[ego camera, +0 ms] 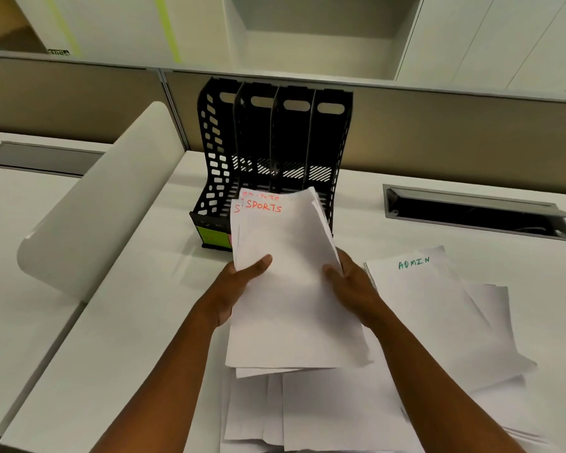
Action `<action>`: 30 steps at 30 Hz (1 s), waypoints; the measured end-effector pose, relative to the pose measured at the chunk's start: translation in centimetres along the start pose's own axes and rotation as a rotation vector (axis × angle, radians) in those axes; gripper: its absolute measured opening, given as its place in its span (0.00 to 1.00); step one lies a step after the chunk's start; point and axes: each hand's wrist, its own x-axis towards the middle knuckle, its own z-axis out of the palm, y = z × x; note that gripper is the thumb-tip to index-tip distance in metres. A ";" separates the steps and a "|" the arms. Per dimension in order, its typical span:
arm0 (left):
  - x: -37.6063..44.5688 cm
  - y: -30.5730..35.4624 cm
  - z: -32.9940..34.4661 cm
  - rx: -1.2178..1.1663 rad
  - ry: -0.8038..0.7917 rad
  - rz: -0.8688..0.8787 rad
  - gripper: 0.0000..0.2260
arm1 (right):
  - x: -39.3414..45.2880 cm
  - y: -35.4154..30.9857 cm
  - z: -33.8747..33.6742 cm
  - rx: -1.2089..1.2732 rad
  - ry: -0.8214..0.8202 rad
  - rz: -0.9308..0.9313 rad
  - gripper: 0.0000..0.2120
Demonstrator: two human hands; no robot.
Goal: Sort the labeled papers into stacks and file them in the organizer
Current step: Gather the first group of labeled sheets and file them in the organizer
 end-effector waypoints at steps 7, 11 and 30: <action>0.9 -1.3 -1.0 -0.159 0.226 -0.005 0.19 | -0.4 1.0 -1.7 0.371 -0.040 0.233 0.15; 1.1 -1.7 -0.6 -0.382 0.374 0.072 0.18 | -0.8 2.3 -1.3 0.663 -0.144 0.296 0.17; 0.4 -2.6 -4.9 -0.137 0.349 0.235 0.21 | -0.5 3.9 -3.2 0.297 0.251 0.160 0.08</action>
